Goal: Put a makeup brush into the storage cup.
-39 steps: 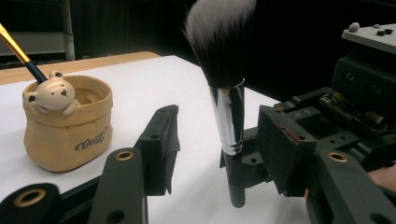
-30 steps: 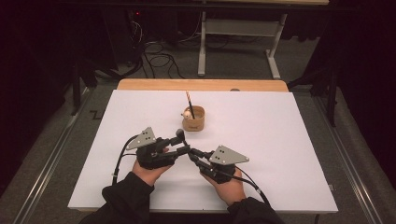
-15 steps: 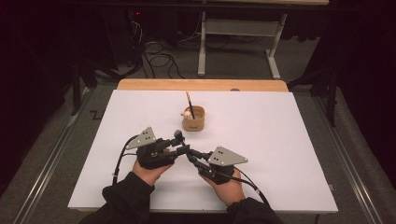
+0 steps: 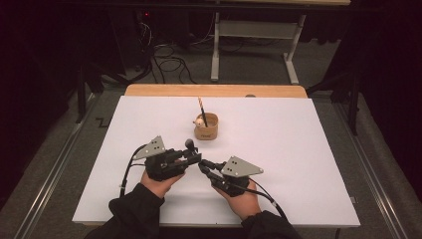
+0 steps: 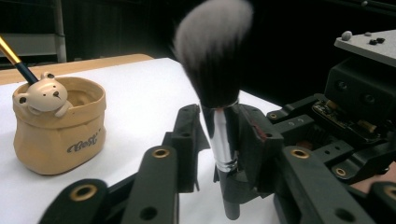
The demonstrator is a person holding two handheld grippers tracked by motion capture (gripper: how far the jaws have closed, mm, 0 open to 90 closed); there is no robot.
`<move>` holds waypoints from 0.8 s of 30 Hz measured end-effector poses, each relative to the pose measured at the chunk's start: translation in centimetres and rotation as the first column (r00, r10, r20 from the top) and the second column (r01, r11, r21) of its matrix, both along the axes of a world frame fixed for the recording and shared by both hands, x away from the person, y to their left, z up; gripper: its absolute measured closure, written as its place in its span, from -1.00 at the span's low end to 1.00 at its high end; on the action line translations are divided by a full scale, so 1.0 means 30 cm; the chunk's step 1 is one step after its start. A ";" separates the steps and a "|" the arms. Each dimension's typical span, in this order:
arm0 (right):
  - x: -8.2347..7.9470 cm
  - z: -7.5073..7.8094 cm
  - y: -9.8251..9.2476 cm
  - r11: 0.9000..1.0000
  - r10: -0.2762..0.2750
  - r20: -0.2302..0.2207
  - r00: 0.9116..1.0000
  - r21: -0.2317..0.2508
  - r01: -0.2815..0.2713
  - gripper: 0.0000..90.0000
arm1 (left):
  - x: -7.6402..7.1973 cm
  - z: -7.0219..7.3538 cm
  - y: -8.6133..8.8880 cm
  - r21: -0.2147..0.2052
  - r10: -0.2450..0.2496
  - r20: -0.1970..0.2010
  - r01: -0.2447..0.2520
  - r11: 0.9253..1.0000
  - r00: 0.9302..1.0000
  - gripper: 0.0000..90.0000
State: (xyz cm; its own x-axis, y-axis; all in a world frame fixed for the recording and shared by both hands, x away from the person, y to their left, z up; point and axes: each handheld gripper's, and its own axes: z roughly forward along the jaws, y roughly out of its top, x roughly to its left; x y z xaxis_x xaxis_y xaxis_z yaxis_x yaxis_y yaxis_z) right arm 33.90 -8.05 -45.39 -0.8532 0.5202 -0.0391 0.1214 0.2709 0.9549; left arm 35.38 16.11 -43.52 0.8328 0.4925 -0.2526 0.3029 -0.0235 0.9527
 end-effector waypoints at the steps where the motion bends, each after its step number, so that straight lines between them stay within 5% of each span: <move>1: 0.001 -0.001 0.000 1.000 0.000 -0.002 1.000 0.000 0.000 0.80 | 0.000 0.000 0.000 0.000 -0.001 0.000 0.001 1.000 1.000 0.61; 15: 0.001 -0.002 0.003 1.000 0.001 -0.002 1.000 0.002 -0.001 0.79 | -0.001 0.000 -0.002 -0.018 -0.024 0.001 0.024 1.000 1.000 0.69; 24: 0.005 0.003 0.001 1.000 -0.010 -0.022 1.000 0.011 0.010 0.60 | -0.010 0.003 -0.013 0.026 -0.021 0.019 0.020 0.999 1.000 0.69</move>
